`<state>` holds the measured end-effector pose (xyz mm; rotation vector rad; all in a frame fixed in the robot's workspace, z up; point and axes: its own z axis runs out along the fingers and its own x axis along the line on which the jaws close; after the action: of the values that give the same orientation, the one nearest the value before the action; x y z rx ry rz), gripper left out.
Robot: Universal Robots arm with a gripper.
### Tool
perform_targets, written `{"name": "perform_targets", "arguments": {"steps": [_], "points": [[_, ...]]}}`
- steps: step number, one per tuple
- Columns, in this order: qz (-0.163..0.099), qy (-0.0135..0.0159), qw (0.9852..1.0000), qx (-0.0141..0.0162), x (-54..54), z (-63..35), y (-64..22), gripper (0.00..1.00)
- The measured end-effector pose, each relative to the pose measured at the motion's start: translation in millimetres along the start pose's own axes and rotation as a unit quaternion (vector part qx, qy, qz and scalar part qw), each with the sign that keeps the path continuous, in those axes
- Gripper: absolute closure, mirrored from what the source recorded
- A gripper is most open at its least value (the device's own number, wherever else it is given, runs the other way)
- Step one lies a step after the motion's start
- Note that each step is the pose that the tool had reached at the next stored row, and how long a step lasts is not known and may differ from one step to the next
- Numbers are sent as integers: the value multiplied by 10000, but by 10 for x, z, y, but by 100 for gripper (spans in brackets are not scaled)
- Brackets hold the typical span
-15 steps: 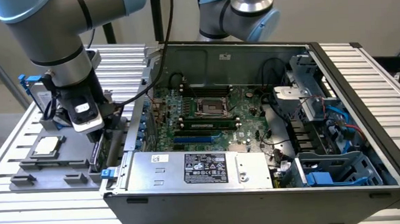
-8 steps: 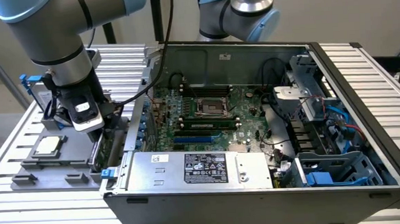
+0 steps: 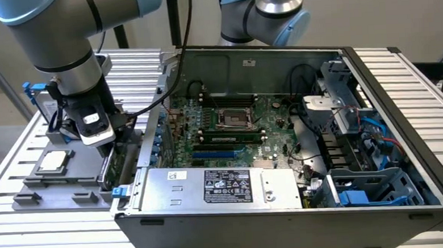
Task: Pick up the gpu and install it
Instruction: 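Pick up the gpu and move the gpu toward the slot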
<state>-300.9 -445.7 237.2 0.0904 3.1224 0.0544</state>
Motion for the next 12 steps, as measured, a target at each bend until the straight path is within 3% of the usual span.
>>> {"name": "perform_targets", "arguments": {"steps": [6, 12], "points": [[-30, 6, 10000, 0, 0, -19, 1, 73], [-47, 24, 10000, 0, -2, -172, 6, 73]]}}
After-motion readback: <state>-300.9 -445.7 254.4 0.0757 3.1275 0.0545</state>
